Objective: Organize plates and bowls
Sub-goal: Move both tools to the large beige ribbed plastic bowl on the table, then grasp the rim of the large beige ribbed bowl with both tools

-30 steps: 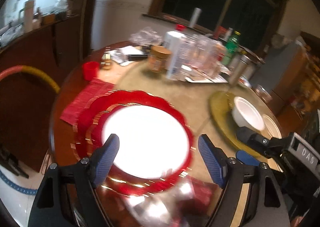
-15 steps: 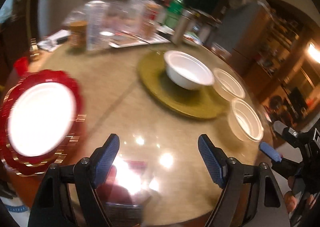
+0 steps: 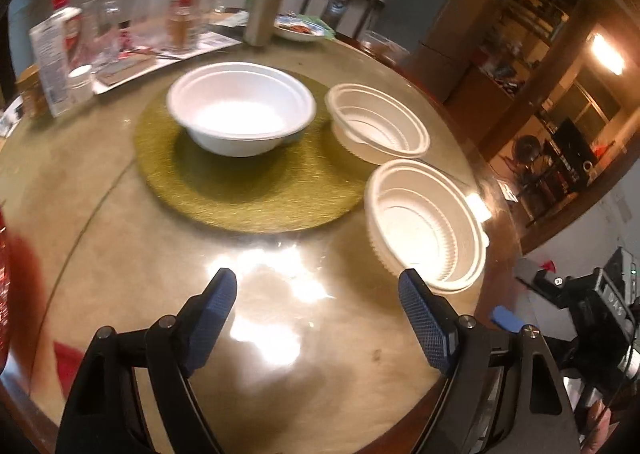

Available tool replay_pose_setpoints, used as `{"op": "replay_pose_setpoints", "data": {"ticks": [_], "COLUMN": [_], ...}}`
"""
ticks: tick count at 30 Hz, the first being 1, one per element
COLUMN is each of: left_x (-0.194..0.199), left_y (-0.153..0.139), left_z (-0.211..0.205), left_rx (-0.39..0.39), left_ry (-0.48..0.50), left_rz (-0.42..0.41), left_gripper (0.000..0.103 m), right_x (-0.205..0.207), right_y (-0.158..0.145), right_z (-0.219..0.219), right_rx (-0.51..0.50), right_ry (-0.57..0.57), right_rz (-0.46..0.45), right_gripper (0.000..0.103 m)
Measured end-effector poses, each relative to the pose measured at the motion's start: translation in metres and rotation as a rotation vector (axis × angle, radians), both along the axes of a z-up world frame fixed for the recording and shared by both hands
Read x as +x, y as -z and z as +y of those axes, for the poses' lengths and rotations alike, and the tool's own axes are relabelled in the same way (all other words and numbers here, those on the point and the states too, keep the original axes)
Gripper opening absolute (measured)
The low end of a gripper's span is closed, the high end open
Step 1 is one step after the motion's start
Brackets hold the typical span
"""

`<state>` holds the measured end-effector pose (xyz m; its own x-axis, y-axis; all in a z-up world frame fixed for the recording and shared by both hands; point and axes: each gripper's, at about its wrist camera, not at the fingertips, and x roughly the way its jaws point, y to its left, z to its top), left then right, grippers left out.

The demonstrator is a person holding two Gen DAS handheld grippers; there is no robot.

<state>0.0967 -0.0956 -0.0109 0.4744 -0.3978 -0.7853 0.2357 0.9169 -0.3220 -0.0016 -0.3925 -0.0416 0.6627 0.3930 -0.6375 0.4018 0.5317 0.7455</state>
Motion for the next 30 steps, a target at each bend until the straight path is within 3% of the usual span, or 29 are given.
{"op": "replay_pose_setpoints", "data": {"ticks": [3,5,27,30], "left_x": [0.004,0.009,0.034,0.036], "left_y": [0.004,0.007,0.025,0.027], "left_z": [-0.01,-0.016,-0.063,-0.065], "left_rx": [0.003,0.01,0.066,0.07], "left_ry": [0.008,0.011,0.033,0.032], "left_rz": [0.004,0.016,0.035,0.039], "left_gripper": [0.083,0.083,0.083,0.083], "right_x": [0.003,0.007,0.042,0.047], "right_y": [0.002,0.004,0.007,0.01], "right_z": [-0.006,-0.008,-0.011,-0.008], "right_rx": [-0.032,-0.033,-0.063,-0.076], "right_ry": [0.005,0.003,-0.015,-0.032], "right_rz": [0.021,0.024,0.051,0.068], "right_gripper": [0.087,0.103,0.103,0.097]}}
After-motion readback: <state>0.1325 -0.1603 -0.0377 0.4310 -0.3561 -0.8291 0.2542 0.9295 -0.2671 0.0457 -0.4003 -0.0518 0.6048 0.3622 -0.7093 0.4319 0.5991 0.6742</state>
